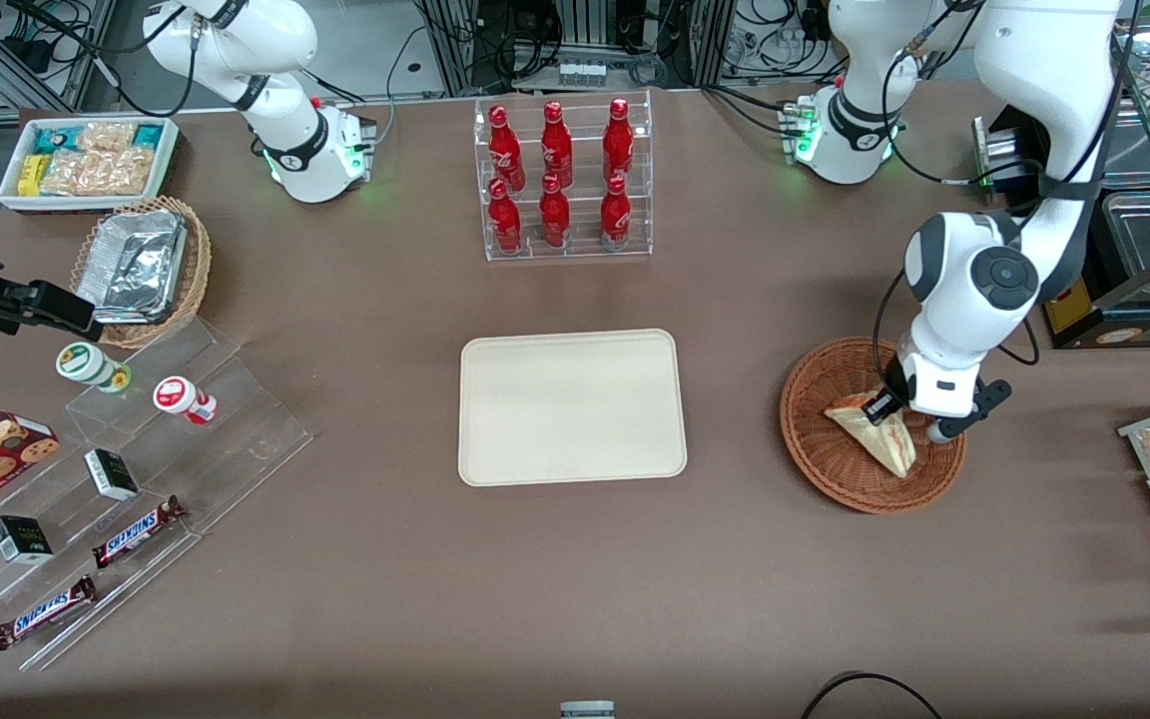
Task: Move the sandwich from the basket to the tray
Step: 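Close the left gripper on the triangular sandwich in the basket, then lift the sandwich and carry it with the left gripper over the beige tray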
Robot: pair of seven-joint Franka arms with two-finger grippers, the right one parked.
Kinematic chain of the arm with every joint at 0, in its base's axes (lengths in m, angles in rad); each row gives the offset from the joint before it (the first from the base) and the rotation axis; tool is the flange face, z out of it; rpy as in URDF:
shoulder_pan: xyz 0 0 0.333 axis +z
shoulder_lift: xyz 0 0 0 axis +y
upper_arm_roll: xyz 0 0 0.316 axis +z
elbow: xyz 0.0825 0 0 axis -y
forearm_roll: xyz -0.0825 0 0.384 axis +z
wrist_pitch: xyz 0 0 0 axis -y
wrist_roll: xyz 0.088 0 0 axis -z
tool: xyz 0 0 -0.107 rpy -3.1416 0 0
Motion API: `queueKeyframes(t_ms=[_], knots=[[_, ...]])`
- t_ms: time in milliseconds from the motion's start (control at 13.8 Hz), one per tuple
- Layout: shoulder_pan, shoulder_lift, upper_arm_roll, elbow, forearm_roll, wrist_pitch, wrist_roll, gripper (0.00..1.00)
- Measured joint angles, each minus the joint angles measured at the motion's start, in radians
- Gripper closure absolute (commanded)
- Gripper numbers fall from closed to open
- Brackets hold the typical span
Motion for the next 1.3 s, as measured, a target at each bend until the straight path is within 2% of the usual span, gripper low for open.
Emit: queueKeyframes(t_ms=[290,435,870,1087,1304], knots=[[-0.003,-0.058,-0.065,0.216,0.0,-0.359,0.006,1.0],[-0.005,-0.049,-0.129,0.316,0.001,-0.454,0.006,1.0],[-0.014,0.045,-0.35,0.457,0.004,-0.473,0.006,1.0],[-0.023,0.14,-0.462,0.538,0.084,-0.473,-0.005,1.0],[-0.116,0.262,-0.49,0.628,0.166,-0.472,-0.066,1.0]])
